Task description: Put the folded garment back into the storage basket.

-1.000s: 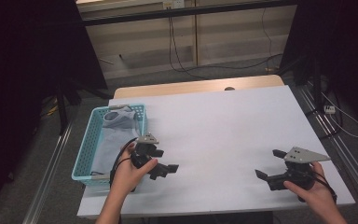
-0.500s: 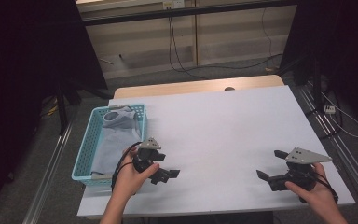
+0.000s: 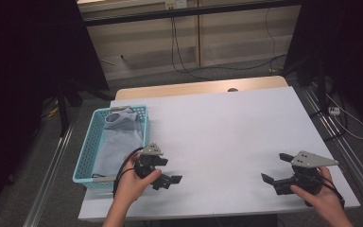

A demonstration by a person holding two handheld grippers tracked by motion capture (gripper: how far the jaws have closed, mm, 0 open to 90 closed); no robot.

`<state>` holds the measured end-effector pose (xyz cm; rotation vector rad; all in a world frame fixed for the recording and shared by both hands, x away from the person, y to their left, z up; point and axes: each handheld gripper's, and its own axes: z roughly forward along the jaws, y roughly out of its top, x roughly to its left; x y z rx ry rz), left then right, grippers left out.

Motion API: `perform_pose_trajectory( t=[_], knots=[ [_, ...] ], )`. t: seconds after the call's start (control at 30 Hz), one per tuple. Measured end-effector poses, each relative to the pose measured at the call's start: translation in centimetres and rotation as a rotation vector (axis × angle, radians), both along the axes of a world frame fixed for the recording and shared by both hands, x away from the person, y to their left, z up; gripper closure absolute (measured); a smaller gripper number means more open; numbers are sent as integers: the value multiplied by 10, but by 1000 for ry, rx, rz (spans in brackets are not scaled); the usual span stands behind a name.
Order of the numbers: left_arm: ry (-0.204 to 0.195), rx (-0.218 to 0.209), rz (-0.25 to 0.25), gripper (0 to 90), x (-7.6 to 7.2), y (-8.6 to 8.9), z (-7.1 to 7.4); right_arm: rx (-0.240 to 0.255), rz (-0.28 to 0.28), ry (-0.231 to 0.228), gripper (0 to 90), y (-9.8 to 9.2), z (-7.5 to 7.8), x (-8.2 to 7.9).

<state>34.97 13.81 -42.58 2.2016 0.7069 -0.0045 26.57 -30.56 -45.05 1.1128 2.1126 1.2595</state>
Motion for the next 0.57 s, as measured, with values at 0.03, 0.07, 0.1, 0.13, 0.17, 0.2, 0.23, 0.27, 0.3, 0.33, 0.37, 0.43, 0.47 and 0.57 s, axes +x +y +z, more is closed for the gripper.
perform_pose_trajectory(
  t=[0.03,0.07,0.1,0.13,0.17,0.2,0.23,0.27,0.3,0.33,0.37,0.43,0.47,0.57],
  knots=[
    [-4,5,0,117,0,0,0,0,-1,1,14,0,-1,0],
    [-4,3,-2,117,-1,-1,0,0,0,3,14,0,-1,0],
    [-2,0,-5,117,-1,-1,0,-2,2,5,14,0,-2,0],
    [-1,-3,-4,117,-1,-1,0,-3,2,6,14,0,-2,1],
    [1,-5,-2,117,-1,-1,-1,-7,1,8,14,-1,-3,1],
    [10,-5,-2,117,-1,-1,-2,-7,0,8,14,-1,-3,1],
    [10,-5,-2,117,-1,-1,-2,-5,-2,9,14,-1,-4,1],
    [12,-3,1,117,-1,-1,-2,-5,-2,9,14,-1,-4,1],
    [16,-1,-1,117,-1,-2,-3,-4,-3,9,14,-2,-4,1],
    [15,-2,-2,117,-1,-3,-4,-5,-3,8,14,-3,-4,1],
    [15,-2,-2,117,-1,-3,-4,-5,-3,8,14,-3,-4,1],
    [14,-3,-1,117,0,-3,-4,-4,-6,5,14,-3,-4,1],
    [12,-4,-2,117,0,-3,-4,-1,-8,4,14,-4,-3,1],
    [10,-4,1,117,0,-3,-4,-3,-7,4,14,-3,-4,2]
  ],
)
